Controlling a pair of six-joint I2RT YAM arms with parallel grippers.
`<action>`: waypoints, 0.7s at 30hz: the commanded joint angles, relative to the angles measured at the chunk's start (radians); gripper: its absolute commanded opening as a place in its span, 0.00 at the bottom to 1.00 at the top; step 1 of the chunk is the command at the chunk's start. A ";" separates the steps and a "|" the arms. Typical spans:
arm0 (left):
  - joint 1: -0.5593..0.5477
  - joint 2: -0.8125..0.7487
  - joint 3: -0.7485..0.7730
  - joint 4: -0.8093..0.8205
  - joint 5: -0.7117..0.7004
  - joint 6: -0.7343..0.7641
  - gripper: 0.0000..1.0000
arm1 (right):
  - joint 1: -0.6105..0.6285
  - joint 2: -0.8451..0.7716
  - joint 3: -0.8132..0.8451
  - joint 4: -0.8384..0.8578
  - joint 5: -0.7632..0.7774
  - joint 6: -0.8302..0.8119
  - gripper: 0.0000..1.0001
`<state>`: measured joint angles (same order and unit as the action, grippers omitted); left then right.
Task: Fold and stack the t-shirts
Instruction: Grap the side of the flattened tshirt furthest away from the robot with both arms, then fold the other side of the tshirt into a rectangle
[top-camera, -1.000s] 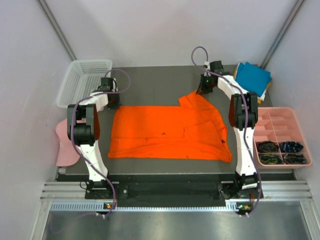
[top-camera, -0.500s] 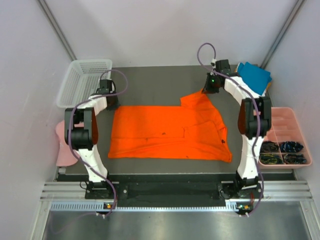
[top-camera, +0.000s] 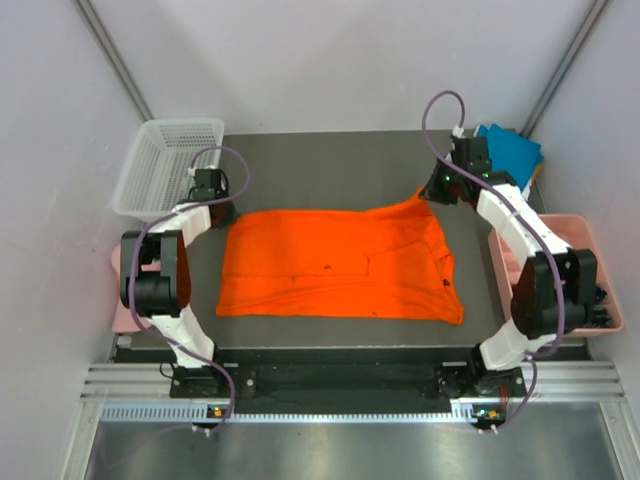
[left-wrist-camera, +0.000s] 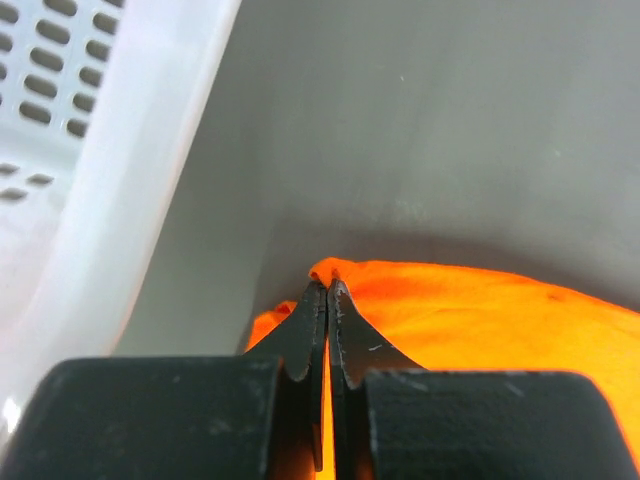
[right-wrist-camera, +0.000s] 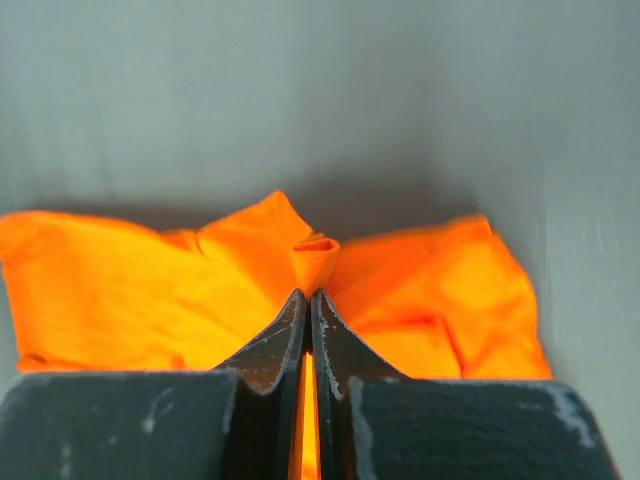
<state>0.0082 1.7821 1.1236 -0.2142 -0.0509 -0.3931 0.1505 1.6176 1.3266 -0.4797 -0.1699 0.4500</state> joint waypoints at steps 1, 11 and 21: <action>-0.004 -0.102 -0.048 0.071 -0.015 -0.059 0.00 | 0.035 -0.187 -0.093 0.010 0.024 0.015 0.00; -0.005 -0.262 -0.119 0.056 -0.032 -0.092 0.00 | 0.058 -0.425 -0.263 -0.086 0.052 0.021 0.00; -0.005 -0.417 -0.254 0.019 -0.047 -0.118 0.00 | 0.058 -0.625 -0.356 -0.224 0.086 0.030 0.00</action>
<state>0.0048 1.4410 0.9115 -0.1932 -0.0719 -0.4908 0.2028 1.0641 0.9913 -0.6468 -0.1097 0.4728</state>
